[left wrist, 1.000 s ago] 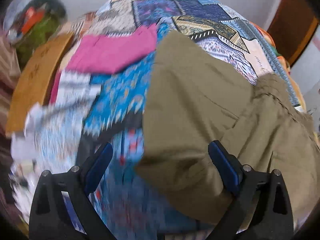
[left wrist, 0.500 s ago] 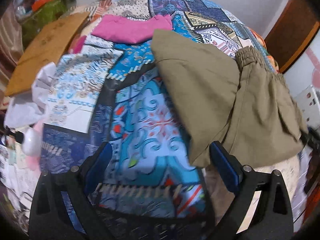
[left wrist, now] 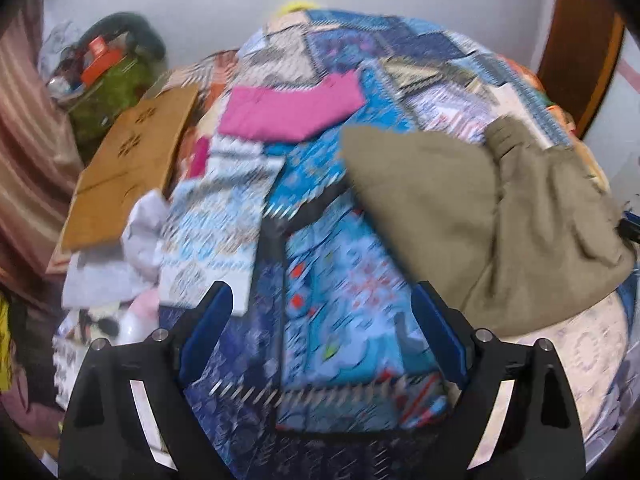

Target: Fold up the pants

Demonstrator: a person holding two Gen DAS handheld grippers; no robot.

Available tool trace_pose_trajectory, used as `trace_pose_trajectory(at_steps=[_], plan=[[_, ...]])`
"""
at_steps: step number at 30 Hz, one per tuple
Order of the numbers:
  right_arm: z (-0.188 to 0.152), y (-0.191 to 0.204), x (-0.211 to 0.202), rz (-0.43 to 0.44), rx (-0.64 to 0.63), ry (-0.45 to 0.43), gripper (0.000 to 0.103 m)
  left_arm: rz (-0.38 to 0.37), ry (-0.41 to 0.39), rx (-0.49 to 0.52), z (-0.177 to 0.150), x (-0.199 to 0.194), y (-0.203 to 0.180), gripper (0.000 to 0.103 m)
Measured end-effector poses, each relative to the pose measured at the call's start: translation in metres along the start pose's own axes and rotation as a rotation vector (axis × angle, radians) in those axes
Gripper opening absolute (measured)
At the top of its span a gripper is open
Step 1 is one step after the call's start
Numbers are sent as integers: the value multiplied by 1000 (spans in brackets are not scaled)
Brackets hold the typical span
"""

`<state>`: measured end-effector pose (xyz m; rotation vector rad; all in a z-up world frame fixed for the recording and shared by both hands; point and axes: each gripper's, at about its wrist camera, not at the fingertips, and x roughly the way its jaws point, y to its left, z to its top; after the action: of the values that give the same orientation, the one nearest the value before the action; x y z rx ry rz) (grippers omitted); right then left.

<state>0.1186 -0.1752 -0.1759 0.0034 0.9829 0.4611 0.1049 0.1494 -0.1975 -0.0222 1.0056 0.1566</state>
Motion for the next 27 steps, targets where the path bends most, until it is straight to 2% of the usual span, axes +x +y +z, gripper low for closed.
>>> trace_pose_trajectory(at_steps=[3, 5, 11, 16, 19, 21, 25, 27], plan=[[10, -2, -6, 18, 14, -29, 76, -70, 6, -3, 17, 11, -12, 92], [15, -3, -4, 29, 26, -37, 76, -82, 16, -10, 27, 24, -20, 92], [24, -3, 27, 49, 23, 29, 76, -144, 88, -42, 38, 63, -35, 92], [23, -11, 47, 107, 39, 86, 76, -144, 75, -34, 42, 68, -42, 90], [24, -16, 52, 157, 65, 105, 76, -193, 86, -49, 46, 70, -40, 75], [24, -20, 54, 188, 88, 113, 75, -220, 86, -49, 48, 71, -42, 59], [24, -19, 53, 246, 101, 107, 52, -240, 74, -14, 52, 71, -51, 46], [24, -18, 53, 254, 112, 102, 45, -256, 70, -22, 54, 73, -51, 39]])
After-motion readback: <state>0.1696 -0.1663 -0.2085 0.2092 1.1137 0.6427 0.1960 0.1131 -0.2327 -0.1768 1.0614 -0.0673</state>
